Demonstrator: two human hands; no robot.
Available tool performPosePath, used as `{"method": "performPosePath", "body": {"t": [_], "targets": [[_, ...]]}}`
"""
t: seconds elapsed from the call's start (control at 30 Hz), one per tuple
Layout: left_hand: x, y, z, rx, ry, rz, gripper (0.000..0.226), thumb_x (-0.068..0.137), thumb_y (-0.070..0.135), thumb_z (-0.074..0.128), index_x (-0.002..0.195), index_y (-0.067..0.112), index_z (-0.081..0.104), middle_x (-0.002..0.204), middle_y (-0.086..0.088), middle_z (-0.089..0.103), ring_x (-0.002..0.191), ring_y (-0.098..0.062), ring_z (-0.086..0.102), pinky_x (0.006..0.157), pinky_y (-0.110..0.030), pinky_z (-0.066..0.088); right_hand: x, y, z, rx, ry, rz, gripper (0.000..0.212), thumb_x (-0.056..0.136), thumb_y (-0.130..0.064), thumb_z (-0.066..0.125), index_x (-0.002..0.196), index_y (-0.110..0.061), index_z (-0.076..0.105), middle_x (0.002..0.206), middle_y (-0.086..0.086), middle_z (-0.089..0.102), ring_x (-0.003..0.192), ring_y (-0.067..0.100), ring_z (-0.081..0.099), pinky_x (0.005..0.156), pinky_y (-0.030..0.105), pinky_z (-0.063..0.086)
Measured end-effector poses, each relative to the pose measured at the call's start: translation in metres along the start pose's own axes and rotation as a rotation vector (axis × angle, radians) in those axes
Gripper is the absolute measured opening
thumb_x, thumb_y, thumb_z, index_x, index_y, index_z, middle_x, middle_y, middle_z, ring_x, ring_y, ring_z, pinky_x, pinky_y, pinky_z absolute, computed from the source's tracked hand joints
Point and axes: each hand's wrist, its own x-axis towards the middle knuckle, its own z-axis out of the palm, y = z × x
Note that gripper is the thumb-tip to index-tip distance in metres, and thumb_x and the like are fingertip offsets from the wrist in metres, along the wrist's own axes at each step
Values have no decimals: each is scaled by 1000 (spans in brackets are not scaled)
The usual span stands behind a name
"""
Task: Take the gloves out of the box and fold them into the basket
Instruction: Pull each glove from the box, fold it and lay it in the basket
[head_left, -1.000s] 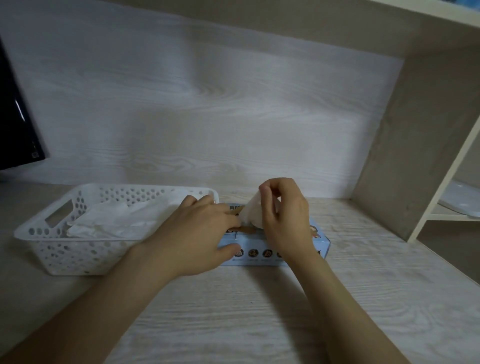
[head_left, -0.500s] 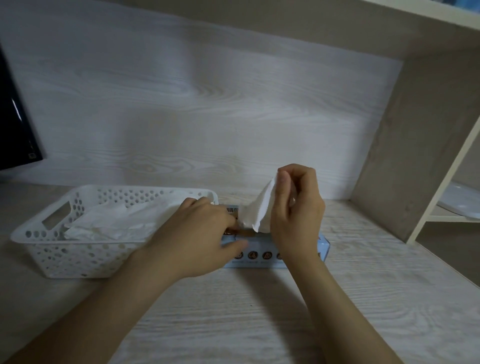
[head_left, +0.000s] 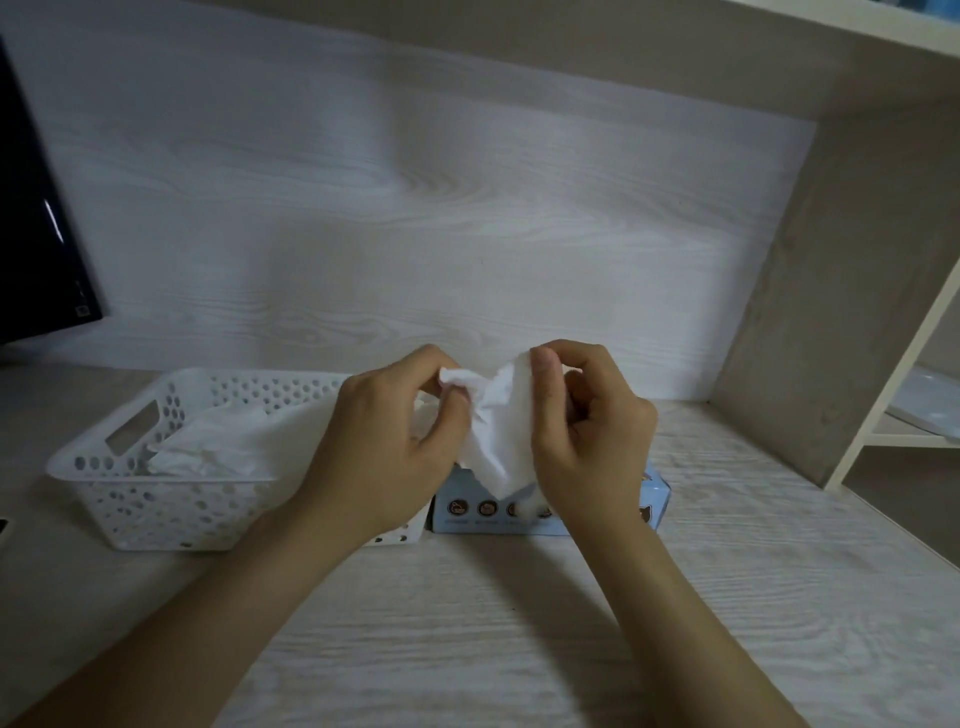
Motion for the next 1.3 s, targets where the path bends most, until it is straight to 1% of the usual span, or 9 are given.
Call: {"method": "performPosePath", "body": {"t": [0.13,0.23,0.37,0.57,0.77,0.87,1.1,1.2,1.3], "targets": [[5,-3,-7,-287,100,-186,26,97,15,54,75,4,49,66,-12,52,61,-11,47,57,-34,36,3,-11,-4,279,-207,345,24,108,-31,59,100,-19,78,64,22,62,51,23,50,45,46,36],[9,-8,-10,-415,129,-297,27,93,20,47,78,-2,47,69,-15,48,67,-19,43,63,-37,34,5,-16,-5,436,-457,509,12,99,-23,74,108,-17,79,89,11,79,81,28,76,70,52,61],[14,-9,-17,-467,131,-408,33,91,27,49,78,-3,41,70,-11,42,64,-21,42,61,-37,33,1,-16,-5,496,-640,526,10,99,-14,73,108,-12,78,96,6,80,89,26,76,78,43,63],[13,-21,-27,-359,163,-334,49,100,41,61,78,-1,52,73,-28,43,62,-22,41,60,-39,35,1,-12,-1,445,-625,565,52,105,-27,61,75,12,46,64,23,40,59,32,35,54,42,29],[11,-22,-31,-73,274,-245,49,105,36,59,69,6,47,62,-12,38,56,-11,32,55,-34,28,2,-8,1,517,-628,611,45,104,-23,62,68,2,49,67,16,44,64,29,38,62,40,30],[13,-24,-31,-155,253,-239,49,108,36,56,72,6,44,61,-10,34,56,-13,32,55,-34,27,2,-6,-1,557,-616,650,16,100,-9,64,94,-1,77,86,22,71,76,31,63,68,37,48],[19,-23,-36,-482,174,-474,35,103,36,65,89,5,71,74,-14,61,70,-21,56,70,-35,44,1,-3,-3,531,-659,752,11,99,-12,71,102,-9,81,100,31,76,91,55,71,77,50,58],[21,-32,-44,-401,228,-556,35,101,37,67,89,4,73,85,-24,71,73,-23,65,74,-37,50,-2,-3,1,437,-629,679,12,98,-22,76,95,-12,82,87,21,79,68,30,70,56,31,54],[22,-45,-51,-136,292,-547,42,101,41,62,86,2,71,84,-22,71,75,-34,69,74,-43,57,-5,-1,9,326,-544,524,10,99,-22,75,97,-15,83,84,2,81,74,15,73,62,29,56]]}}
